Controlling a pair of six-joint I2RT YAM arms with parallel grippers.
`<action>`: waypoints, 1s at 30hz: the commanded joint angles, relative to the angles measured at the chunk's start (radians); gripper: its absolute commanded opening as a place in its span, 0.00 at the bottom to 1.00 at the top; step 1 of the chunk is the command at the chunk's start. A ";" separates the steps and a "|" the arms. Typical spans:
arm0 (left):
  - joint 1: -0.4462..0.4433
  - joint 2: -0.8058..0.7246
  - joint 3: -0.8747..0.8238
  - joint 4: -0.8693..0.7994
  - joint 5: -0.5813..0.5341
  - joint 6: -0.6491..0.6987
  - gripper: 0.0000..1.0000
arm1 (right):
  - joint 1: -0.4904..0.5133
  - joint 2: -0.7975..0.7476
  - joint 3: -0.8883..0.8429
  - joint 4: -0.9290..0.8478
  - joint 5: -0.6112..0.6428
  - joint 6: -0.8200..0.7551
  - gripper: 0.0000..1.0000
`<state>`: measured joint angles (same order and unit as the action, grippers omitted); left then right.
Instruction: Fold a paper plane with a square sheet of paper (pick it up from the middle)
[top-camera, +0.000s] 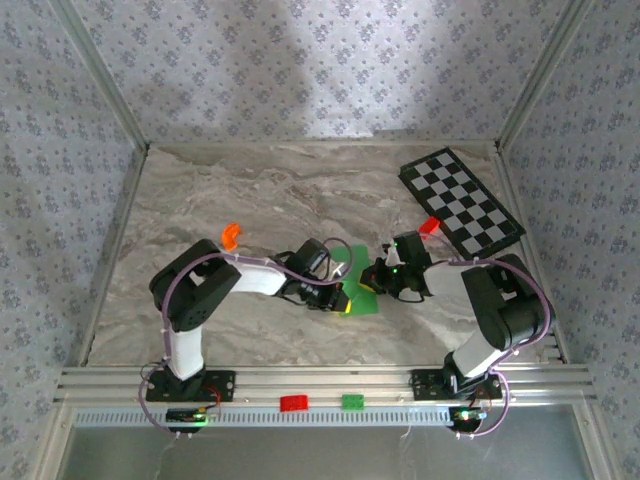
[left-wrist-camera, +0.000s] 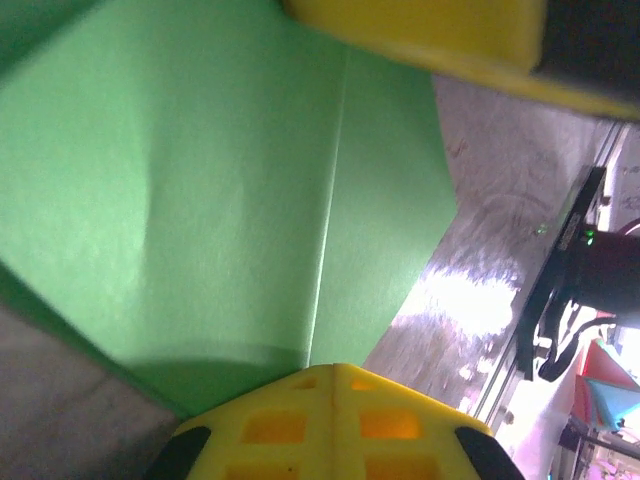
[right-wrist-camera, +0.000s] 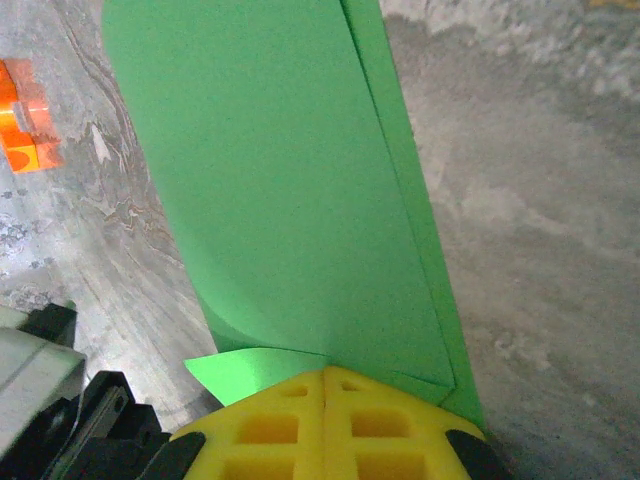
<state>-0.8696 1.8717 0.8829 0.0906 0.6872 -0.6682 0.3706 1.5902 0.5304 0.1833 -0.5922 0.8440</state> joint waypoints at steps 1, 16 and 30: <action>-0.021 -0.036 -0.025 -0.155 0.002 0.052 0.05 | -0.009 0.030 -0.049 -0.155 0.088 -0.021 0.00; -0.027 -0.187 -0.033 -0.179 -0.029 0.072 0.04 | -0.002 0.029 -0.048 -0.141 0.083 -0.008 0.01; 0.007 -0.010 0.147 -0.078 -0.107 -0.014 0.03 | 0.001 0.016 -0.046 -0.134 0.073 0.001 0.01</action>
<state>-0.8658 1.8168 1.0008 0.0189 0.6132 -0.6754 0.3717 1.5875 0.5278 0.1886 -0.5941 0.8448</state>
